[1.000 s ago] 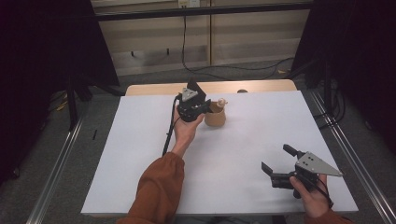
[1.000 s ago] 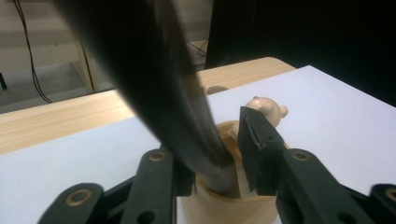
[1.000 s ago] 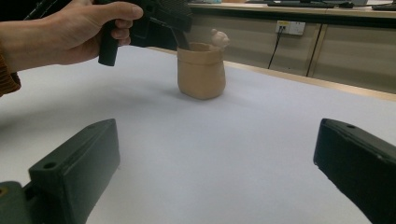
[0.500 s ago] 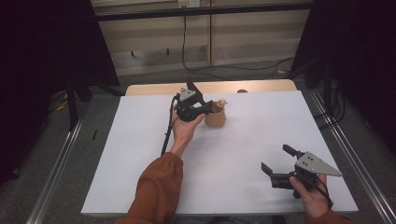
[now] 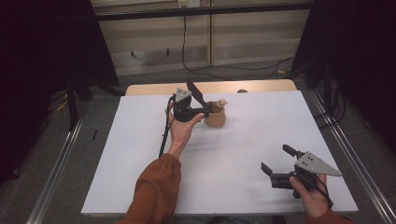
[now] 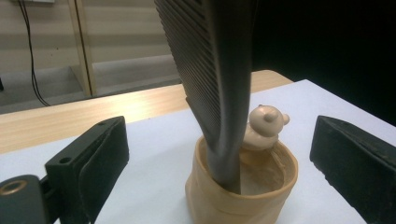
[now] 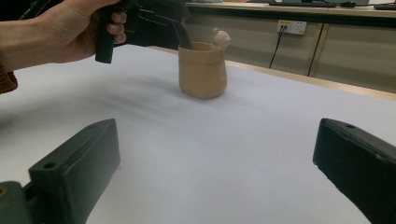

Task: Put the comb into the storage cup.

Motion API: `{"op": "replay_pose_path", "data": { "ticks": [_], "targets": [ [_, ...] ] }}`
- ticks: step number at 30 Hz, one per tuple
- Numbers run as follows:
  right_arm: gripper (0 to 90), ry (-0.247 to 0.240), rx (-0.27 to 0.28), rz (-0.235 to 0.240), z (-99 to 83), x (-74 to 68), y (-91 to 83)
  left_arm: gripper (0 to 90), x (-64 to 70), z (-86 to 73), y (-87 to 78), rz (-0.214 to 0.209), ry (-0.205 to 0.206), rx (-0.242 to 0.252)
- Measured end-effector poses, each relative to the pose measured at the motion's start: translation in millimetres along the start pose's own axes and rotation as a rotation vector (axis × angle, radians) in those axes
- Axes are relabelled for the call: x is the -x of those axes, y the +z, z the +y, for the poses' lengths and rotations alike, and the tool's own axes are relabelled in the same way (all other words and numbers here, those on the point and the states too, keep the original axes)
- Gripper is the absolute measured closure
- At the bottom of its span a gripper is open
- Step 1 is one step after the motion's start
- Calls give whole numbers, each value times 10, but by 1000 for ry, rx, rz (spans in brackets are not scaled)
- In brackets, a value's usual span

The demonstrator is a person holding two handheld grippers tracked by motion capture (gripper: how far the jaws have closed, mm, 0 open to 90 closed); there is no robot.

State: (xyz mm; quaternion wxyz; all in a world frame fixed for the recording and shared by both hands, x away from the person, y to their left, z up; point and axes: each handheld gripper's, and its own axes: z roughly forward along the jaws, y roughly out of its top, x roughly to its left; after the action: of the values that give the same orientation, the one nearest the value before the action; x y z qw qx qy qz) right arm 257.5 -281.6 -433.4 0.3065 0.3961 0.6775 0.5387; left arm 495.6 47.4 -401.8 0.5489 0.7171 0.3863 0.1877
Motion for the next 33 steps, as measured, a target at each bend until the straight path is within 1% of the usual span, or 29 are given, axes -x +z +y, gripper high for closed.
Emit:
{"op": "replay_pose_path", "data": {
  "ticks": [2, 4, 5, 12, 13, 14, 15, 16, 17, 18, 21, 22, 23, 25, 26, 27, 28, 29, 30, 31, 32, 33],
  "targets": [
    [0, 0, 1, 0, 0, 0, 1, 39, 11, 5, -12, 14, 15, 1],
    [0, 0, 0, 0, 0, 0, 1, 38, 11, 13, -34, 4, 12, 11],
    [0, 1, -1, -1, 0, 0, 1, 37, 11, 15, -46, 1, 19, 13],
    [0, 1, -2, 0, -1, -2, 1, 34, -6, 21, -101, -7, 28, 47],
    [0, 2, -2, 0, -1, -3, 2, 38, -14, 16, -110, -17, 31, 57],
    [0, 1, -3, -1, -1, -3, 2, 45, -18, 12, -121, -21, 43, 60],
    [0, 3, -4, 1, -1, -6, 1, 45, -19, 15, -128, -14, 59, 60],
    [0, 2, -3, 1, -1, -6, 3, 43, -16, 15, -137, -10, 52, 69],
    [0, 2, -3, 3, -1, -6, 4, 43, -24, 15, -148, -16, 46, 78],
    [0, 1, -3, 2, -1, -6, 4, 45, -31, 16, -157, -13, 47, 87],
    [0, 2, -2, 1, 0, -7, 3, 40, -47, 12, -182, -4, 67, 86],
    [0, 0, -1, 0, 1, -6, 3, 40, -53, 3, -189, 1, 51, 91],
    [0, 0, 0, -1, 2, -8, 1, 40, -74, 1, -201, 10, 51, 91],
    [0, -2, 4, -3, 5, -6, -3, 40, -100, 0, -230, 15, 42, 106],
    [0, -1, 3, -4, 4, -6, -3, 40, -112, 5, -247, 22, 44, 113],
    [0, 0, 3, -4, 4, -5, -2, 40, -116, 7, -257, 20, 32, 124],
    [0, 0, 4, -3, 3, -4, -1, 40, -131, 15, -276, 18, 37, 124],
    [0, -1, 5, -4, 4, -3, 0, 40, -140, 22, -291, 21, 51, 123],
    [0, 0, 5, -5, 4, -3, -1, 40, -136, 23, -305, 20, 44, 129],
    [0, 1, 8, -4, 4, -3, 1, 40, -145, 24, -325, 18, 53, 128],
    [0, 2, 7, -5, 3, -3, 0, 40, -140, 20, -336, 18, 52, 135],
    [0, 1, 7, -6, 3, -2, 1, 40, -143, 18, -351, 20, 67, 134]
  ]
}}
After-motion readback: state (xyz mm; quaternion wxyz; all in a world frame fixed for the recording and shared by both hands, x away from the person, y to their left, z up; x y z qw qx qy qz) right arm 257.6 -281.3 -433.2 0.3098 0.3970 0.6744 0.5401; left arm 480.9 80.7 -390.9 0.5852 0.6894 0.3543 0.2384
